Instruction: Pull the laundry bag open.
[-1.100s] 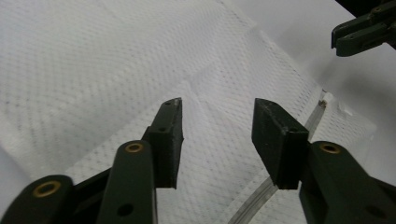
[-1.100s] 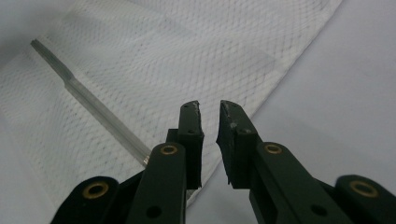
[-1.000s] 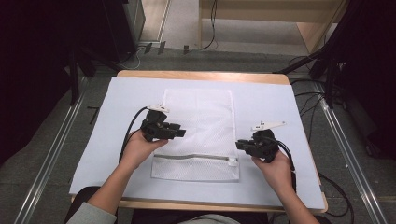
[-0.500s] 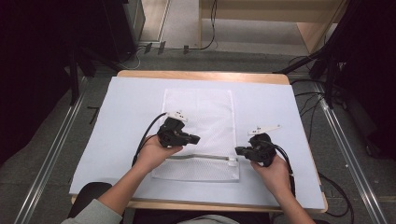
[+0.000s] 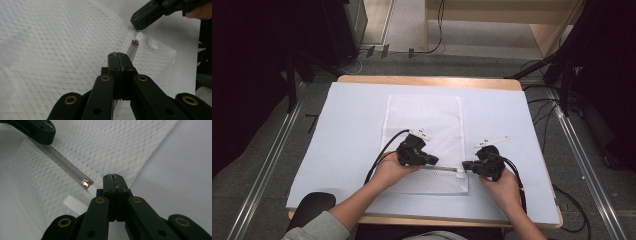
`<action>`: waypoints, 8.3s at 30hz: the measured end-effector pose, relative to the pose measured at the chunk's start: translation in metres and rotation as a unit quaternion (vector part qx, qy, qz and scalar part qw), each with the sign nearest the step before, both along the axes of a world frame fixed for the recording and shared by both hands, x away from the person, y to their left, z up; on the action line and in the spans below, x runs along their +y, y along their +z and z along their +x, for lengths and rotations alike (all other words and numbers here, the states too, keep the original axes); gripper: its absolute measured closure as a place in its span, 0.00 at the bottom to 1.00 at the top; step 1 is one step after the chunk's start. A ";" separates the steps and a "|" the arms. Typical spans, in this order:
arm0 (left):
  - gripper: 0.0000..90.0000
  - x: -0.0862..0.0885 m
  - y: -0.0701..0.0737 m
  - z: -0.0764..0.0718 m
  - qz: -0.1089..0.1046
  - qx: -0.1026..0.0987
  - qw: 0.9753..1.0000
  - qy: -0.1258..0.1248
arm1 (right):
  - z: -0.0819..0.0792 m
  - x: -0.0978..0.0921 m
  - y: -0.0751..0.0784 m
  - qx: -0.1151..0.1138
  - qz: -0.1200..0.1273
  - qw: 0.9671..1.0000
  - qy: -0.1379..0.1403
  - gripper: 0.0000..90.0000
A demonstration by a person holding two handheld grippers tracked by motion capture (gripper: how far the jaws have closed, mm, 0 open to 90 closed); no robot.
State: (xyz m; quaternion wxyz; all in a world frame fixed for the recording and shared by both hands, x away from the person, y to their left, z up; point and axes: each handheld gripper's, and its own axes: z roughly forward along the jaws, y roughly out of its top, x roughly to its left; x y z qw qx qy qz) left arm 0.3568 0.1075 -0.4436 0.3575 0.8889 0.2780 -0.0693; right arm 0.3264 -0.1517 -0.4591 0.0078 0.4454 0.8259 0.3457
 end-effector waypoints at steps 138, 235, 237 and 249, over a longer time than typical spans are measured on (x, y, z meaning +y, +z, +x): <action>0.98 -0.020 -0.016 0.018 0.014 0.156 0.988 0.011 | -0.019 0.018 -0.006 -0.042 -0.047 0.997 0.041 1.00; 0.98 0.055 0.017 0.019 0.013 0.156 0.987 0.042 | -0.015 0.014 -0.008 -0.043 -0.034 0.996 0.064 1.00; 0.98 0.056 0.017 0.018 0.012 0.157 0.987 0.044 | -0.015 0.014 -0.008 -0.042 -0.033 0.997 0.063 1.00; 0.98 0.060 0.015 0.017 0.016 0.159 0.986 0.048 | -0.015 0.014 -0.008 -0.041 -0.033 0.997 0.061 1.00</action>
